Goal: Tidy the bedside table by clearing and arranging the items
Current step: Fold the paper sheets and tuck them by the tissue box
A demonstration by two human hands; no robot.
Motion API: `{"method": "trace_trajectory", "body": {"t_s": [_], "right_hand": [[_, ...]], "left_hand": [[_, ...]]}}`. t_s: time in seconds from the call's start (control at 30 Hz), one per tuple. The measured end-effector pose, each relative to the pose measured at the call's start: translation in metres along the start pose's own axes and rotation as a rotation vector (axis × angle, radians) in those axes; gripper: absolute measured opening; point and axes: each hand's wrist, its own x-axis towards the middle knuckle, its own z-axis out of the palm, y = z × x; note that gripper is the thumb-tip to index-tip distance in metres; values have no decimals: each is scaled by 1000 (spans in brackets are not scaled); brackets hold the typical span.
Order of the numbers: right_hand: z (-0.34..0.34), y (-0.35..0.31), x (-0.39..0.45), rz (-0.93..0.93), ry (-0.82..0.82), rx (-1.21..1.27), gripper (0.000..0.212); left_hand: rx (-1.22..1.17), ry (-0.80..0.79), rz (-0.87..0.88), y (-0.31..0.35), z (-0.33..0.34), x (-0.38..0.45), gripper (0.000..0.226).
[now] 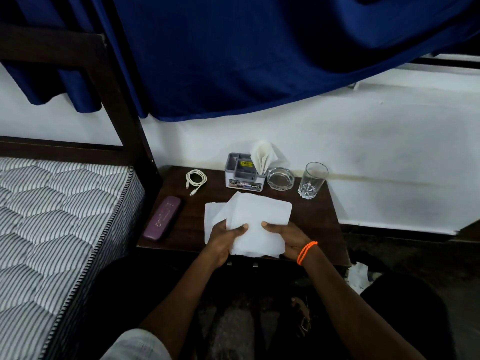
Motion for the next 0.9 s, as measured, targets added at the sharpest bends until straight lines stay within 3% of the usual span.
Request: {"method": "trace_trajectory", "body": {"t_s": [0.07, 0.17, 0.37, 0.5, 0.63, 0.8, 0.9], "right_hand": [[3, 1, -1, -9, -37, 45, 46], [7, 1, -2, 4, -41, 63, 43], [16, 2, -5, -26, -42, -66, 44], [20, -4, -6, -125, 6, -164, 47], [26, -15, 4, -414, 162, -200, 54], [37, -31, 10, -624, 153, -308, 83], [38, -28, 15, -613, 79, -368, 95]], "left_hand": [[-28, 36, 20, 0, 1, 1, 39], [-100, 45, 27, 5, 5, -1, 34], [60, 65, 49, 3, 3, 1, 88], [137, 77, 129, 10, 5, -2, 46], [235, 116, 287, 32, 12, 3, 23], [233, 102, 381, 46, 15, 9, 32], [263, 93, 392, 41, 10, 13, 46]]}}
